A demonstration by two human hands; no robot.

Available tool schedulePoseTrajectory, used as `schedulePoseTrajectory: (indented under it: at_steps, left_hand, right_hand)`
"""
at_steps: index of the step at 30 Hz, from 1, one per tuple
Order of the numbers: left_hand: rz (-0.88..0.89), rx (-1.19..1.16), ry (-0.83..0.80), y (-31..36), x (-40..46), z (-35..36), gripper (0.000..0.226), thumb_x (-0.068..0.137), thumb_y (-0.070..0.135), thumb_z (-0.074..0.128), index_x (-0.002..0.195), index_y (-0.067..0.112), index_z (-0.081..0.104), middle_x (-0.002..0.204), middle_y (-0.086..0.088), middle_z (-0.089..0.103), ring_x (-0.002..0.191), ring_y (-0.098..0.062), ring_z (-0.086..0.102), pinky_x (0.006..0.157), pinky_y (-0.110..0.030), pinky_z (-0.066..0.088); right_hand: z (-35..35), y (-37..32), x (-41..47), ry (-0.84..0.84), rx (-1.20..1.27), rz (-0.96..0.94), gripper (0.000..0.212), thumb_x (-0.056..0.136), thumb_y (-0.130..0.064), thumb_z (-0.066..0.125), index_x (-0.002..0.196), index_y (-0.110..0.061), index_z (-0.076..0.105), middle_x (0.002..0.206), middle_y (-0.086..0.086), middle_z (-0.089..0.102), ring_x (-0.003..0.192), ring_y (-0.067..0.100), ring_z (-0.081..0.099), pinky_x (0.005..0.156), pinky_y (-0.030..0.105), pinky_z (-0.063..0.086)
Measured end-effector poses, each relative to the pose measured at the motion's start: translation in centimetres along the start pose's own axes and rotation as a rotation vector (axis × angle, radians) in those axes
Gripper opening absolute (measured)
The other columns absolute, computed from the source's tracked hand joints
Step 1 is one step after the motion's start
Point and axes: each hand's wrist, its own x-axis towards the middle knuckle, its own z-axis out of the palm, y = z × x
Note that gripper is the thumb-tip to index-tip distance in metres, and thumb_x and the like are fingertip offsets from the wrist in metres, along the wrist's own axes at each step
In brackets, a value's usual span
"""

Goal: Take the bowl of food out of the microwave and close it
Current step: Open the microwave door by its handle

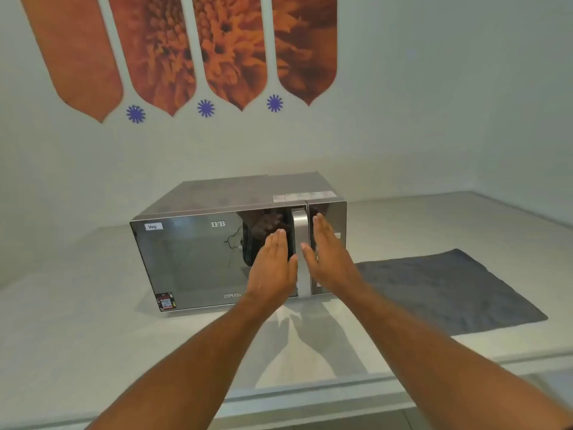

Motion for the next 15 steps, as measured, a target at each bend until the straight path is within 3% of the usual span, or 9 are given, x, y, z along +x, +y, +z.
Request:
schedulePoseTrajectory:
  at_steps: [4,6,8,10,13,15]
  left_hand:
    - [-0.213,-0.279,0.018,0.9,0.3,1.7,0.061,0.102,0.043,0.039,0.156,0.018,0.025,0.145,-0.006,0.056,0.125,-0.026,0.061,0.105,-0.04,0.049]
    - [-0.283,-0.416,0.026,1.2,0.5,2.4,0.055,0.1,0.041,0.046,0.15,0.017,0.042,0.129,-0.006,0.068,0.114,-0.025,0.067,0.103,-0.041,0.052]
    - [-0.325,-0.57,0.051,1.1,0.9,3.1,0.04,0.099,0.038,0.051,0.129,0.014,0.063,0.102,-0.002,0.074,0.091,-0.018,0.07,0.096,-0.045,0.057]
    - [-0.37,-0.676,0.018,1.3,1.1,3.9,0.029,0.099,0.031,0.054,0.108,0.007,0.069,0.078,0.003,0.066,0.071,-0.013,0.061,0.091,-0.046,0.058]
    - [-0.445,-0.74,-0.01,1.6,1.3,4.5,0.025,0.098,0.027,0.056,0.107,0.007,0.069,0.083,0.0,0.066,0.075,-0.016,0.061,0.093,-0.046,0.058]
    - [-0.461,-0.744,-0.009,1.6,1.5,4.8,0.026,0.098,0.028,0.056,0.111,0.009,0.068,0.091,-0.003,0.069,0.08,-0.018,0.063,0.094,-0.045,0.057]
  right_hand:
    - [0.8,0.0,0.1,-0.023,0.116,0.126,0.065,0.104,-0.043,0.04,0.158,-0.022,0.012,0.16,0.004,0.033,0.143,0.028,0.039,0.112,0.039,0.035]
    - [1.1,0.0,0.5,-0.02,0.198,0.186,0.061,0.104,-0.041,0.042,0.157,-0.023,0.02,0.153,0.004,0.045,0.136,0.029,0.049,0.108,0.04,0.041]
    - [1.2,-0.1,1.0,0.01,0.329,0.241,0.053,0.104,-0.037,0.045,0.153,-0.021,0.032,0.148,0.004,0.051,0.133,0.028,0.052,0.105,0.036,0.043]
    - [1.3,-0.2,1.4,0.026,0.456,0.276,0.042,0.103,-0.03,0.048,0.144,-0.019,0.048,0.14,0.004,0.059,0.126,0.025,0.057,0.095,0.025,0.045]
    - [1.6,-0.4,2.0,0.04,0.533,0.308,0.028,0.102,-0.027,0.051,0.126,-0.017,0.062,0.124,0.004,0.066,0.104,0.015,0.06,0.076,0.009,0.041]
    - [1.7,-0.3,2.2,0.044,0.542,0.328,0.026,0.102,-0.028,0.052,0.122,-0.017,0.064,0.118,0.0,0.066,0.097,0.011,0.056,0.07,0.007,0.038]
